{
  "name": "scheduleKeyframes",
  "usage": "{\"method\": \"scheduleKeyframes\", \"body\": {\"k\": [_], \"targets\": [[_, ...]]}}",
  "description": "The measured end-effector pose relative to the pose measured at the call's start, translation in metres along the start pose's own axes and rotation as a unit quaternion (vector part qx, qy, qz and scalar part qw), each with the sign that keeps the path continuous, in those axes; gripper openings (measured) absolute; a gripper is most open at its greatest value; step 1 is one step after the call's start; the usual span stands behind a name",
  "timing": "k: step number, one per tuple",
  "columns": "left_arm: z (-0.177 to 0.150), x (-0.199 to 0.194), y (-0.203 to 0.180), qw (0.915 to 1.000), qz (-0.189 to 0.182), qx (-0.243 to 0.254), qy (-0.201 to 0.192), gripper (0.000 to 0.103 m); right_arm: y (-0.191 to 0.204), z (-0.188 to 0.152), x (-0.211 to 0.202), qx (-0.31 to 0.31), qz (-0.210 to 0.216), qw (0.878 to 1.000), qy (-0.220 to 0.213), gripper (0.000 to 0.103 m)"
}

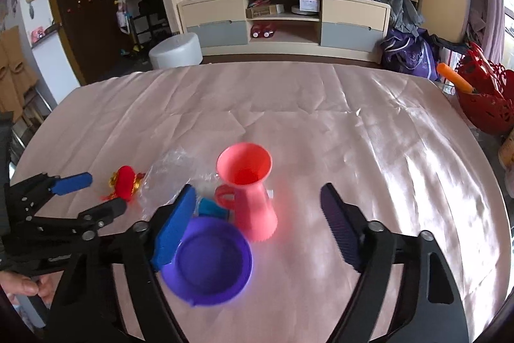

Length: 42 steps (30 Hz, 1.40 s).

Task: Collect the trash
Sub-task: 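Grasp the red ornament with the left tool while the right tool grasps the pink vase, then carry the red ornament and pink vase down over the bin with both tools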

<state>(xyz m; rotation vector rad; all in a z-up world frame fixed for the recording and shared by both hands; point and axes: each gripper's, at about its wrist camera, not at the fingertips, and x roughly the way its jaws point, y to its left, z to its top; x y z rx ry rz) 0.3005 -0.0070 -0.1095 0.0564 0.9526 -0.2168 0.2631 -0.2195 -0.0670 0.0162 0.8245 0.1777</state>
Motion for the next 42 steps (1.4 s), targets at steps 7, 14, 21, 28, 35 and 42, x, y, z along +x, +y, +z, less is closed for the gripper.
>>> {"method": "scheduleKeyframes", "body": {"k": [7,14,21,28,35,42], "targets": [[0.007,0.013,-0.006,0.9998,-0.014,0.01,0.009,0.031,-0.003,0.004,0.002,0.001,0.011,1.0,-0.012,0.035],[0.005,-0.005,-0.009,0.9997,-0.01,0.021,-0.012,0.031,0.0,0.005,-0.017,-0.012,0.005,1.0,-0.022,0.035],[-0.007,-0.073,-0.016,0.998,0.008,0.03,-0.056,0.031,-0.002,0.0,-0.073,-0.014,-0.001,0.998,-0.057,0.035],[-0.036,-0.158,-0.034,0.9951,-0.008,0.035,-0.092,0.031,0.009,-0.023,-0.156,-0.032,0.005,0.994,-0.1,0.035],[-0.091,-0.23,-0.057,0.992,-0.021,0.043,-0.117,0.031,0.019,-0.056,-0.219,-0.052,0.019,0.991,-0.124,0.035],[-0.16,-0.244,-0.072,0.9938,-0.026,0.03,-0.104,0.031,0.032,-0.115,-0.241,-0.073,0.047,0.992,-0.096,0.035]]}}
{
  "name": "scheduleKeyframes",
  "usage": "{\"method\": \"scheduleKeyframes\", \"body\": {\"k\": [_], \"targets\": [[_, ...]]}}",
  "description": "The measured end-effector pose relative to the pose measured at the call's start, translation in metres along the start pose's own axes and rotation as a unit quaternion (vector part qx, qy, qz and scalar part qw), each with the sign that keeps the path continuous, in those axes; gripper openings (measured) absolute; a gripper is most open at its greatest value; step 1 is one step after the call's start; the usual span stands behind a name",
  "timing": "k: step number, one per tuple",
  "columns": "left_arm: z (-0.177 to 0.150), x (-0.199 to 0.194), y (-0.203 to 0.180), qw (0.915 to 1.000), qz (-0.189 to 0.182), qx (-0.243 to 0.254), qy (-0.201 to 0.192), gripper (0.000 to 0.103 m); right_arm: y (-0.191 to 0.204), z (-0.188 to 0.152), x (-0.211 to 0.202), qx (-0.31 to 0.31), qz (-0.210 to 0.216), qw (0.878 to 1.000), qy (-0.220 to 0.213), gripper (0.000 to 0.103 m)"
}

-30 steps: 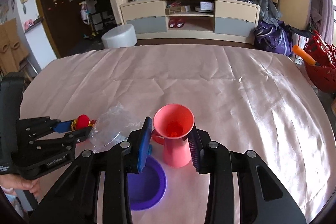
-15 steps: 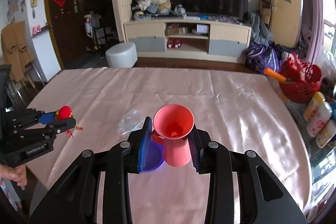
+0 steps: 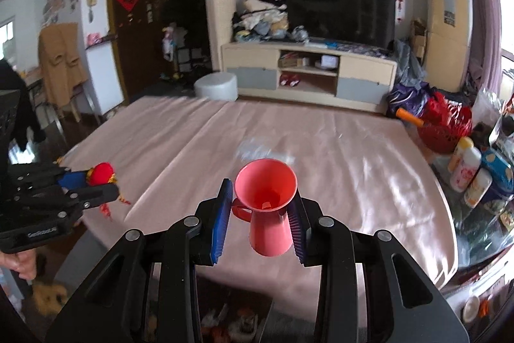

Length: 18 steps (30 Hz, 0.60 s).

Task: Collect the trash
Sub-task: 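Carry the red ornament and pink vase down over the bin with both tools, then open both tools to drop the ornament and vase into the bin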

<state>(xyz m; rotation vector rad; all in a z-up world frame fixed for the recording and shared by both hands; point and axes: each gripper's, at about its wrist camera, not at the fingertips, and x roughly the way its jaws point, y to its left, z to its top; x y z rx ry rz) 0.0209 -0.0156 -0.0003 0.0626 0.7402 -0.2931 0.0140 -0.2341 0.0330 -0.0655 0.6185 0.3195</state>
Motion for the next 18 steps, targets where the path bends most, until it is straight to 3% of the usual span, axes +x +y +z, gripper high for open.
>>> {"method": "scheduleKeyframes", "body": {"k": [8,18], "targets": [[-0.077,0.028,-0.019,0.9963,-0.03,-0.043,0.068,0.031,0.01,-0.069,0.014,0.033,0.032,0.997,0.069,0.035],[-0.143,0.073,-0.026,0.9865,-0.034,-0.084,0.136,0.031,0.011,-0.136,0.045,0.088,0.027,0.987,0.129,0.035]]}}
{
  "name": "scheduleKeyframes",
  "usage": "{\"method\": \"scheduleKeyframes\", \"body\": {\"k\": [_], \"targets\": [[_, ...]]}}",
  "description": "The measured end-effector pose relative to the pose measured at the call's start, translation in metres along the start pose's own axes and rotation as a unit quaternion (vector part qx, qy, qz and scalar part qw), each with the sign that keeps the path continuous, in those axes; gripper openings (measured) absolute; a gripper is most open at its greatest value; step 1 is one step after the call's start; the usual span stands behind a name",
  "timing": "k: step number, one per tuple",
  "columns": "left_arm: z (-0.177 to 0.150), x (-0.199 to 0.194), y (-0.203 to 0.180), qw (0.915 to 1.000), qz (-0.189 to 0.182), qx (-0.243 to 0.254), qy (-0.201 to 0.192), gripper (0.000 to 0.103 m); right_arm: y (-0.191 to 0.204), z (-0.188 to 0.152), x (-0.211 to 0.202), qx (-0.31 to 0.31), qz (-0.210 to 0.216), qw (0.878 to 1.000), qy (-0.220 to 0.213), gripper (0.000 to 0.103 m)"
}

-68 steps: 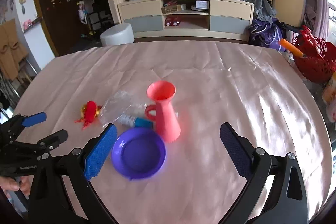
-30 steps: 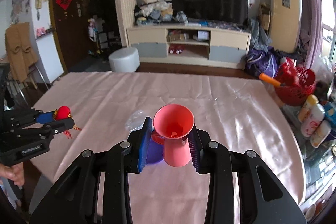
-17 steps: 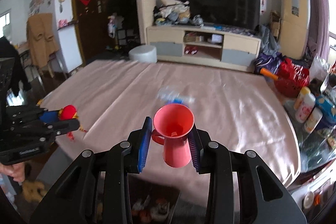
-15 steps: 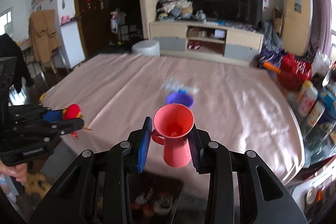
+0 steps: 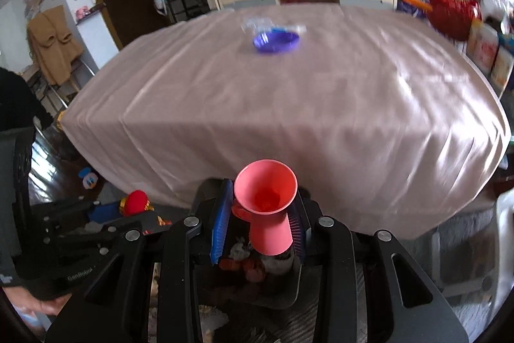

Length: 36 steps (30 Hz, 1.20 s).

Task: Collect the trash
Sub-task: 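Open both tools to drop the ornament and vase into the bin, then raise both tools and move the right tool toward the purple dish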

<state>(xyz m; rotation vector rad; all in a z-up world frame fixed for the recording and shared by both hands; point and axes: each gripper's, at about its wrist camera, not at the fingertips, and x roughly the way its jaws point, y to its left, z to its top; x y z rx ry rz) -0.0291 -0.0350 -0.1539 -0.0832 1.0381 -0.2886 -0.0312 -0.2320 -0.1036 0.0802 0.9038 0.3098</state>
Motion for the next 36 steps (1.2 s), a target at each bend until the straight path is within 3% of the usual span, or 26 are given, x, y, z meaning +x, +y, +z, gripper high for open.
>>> {"method": "scheduleKeyframes", "body": {"k": [8,24,26,28,29,33,36], "targets": [[-0.02,0.048,0.005,0.998,-0.016,-0.005,0.06,0.031,-0.001,-0.019,0.035,0.021,0.001,0.999,0.043,0.035],[-0.022,0.065,0.012,0.9968,-0.001,0.004,0.08,0.032,0.003,-0.015,0.07,0.037,-0.012,0.996,0.078,0.036],[-0.021,0.065,0.011,0.9967,0.001,0.004,0.082,0.032,0.002,-0.014,0.07,0.038,-0.015,0.996,0.078,0.045],[-0.02,0.066,0.013,0.9964,0.002,-0.002,0.085,0.04,0.0,-0.013,0.069,0.039,-0.016,0.996,0.075,0.057],[-0.02,0.066,0.014,0.9964,0.004,-0.005,0.084,0.043,0.0,-0.012,0.067,0.04,-0.018,0.996,0.072,0.059],[-0.018,0.063,0.018,0.9972,0.008,-0.013,0.074,0.071,-0.006,-0.011,0.062,0.044,-0.028,0.997,0.062,0.064],[-0.017,0.059,0.017,0.9977,0.014,-0.012,0.065,0.086,-0.013,-0.01,0.056,0.044,-0.043,0.997,0.052,0.077]]}}
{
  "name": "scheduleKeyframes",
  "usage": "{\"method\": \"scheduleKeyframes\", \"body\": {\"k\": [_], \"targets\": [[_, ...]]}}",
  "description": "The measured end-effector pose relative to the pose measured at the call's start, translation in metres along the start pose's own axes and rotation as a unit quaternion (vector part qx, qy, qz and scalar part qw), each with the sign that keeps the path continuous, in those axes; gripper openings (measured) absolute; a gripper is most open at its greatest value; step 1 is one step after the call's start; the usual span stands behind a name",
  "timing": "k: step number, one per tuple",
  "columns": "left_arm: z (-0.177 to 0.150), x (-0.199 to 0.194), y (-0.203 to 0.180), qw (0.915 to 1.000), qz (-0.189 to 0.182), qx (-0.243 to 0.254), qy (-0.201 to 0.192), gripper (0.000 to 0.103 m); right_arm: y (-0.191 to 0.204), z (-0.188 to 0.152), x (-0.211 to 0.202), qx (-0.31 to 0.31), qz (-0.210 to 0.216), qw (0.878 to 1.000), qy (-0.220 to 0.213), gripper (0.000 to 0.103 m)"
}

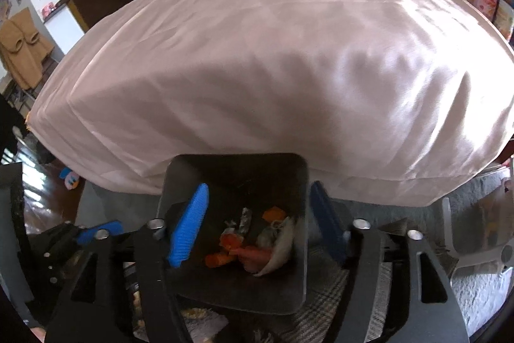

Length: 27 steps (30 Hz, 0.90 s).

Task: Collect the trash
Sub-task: 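Raise both tools and move the right tool toward the purple dish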

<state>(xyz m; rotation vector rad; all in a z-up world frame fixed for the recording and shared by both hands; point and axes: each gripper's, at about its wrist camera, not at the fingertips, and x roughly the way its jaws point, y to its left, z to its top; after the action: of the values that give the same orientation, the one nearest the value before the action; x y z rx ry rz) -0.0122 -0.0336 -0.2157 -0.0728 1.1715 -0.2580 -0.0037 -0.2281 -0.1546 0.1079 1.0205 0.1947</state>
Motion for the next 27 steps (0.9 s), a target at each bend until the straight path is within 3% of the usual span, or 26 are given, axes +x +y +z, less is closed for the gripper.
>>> {"method": "scheduleKeyframes", "body": {"k": [2,7,14,21,27], "targets": [[0.001,-0.004,0.0,1.0,0.004,-0.001,-0.005,0.092,-0.005,0.001,-0.005,0.002,-0.005,1.0,-0.007,0.09],[0.008,-0.026,0.006,0.9995,-0.008,-0.015,-0.027,0.095,-0.014,0.01,-0.023,0.004,-0.011,0.999,-0.032,0.099],[0.027,-0.069,0.021,0.9964,-0.002,-0.037,-0.076,0.095,-0.021,0.041,-0.048,-0.008,-0.015,0.997,-0.071,0.099],[0.067,-0.11,0.038,0.9912,0.036,-0.028,-0.124,0.095,-0.011,0.08,-0.07,-0.05,-0.035,0.991,-0.115,0.099],[0.111,-0.123,0.054,0.9876,0.059,-0.012,-0.145,0.095,-0.003,0.107,-0.057,-0.067,-0.041,0.99,-0.116,0.099]]}}
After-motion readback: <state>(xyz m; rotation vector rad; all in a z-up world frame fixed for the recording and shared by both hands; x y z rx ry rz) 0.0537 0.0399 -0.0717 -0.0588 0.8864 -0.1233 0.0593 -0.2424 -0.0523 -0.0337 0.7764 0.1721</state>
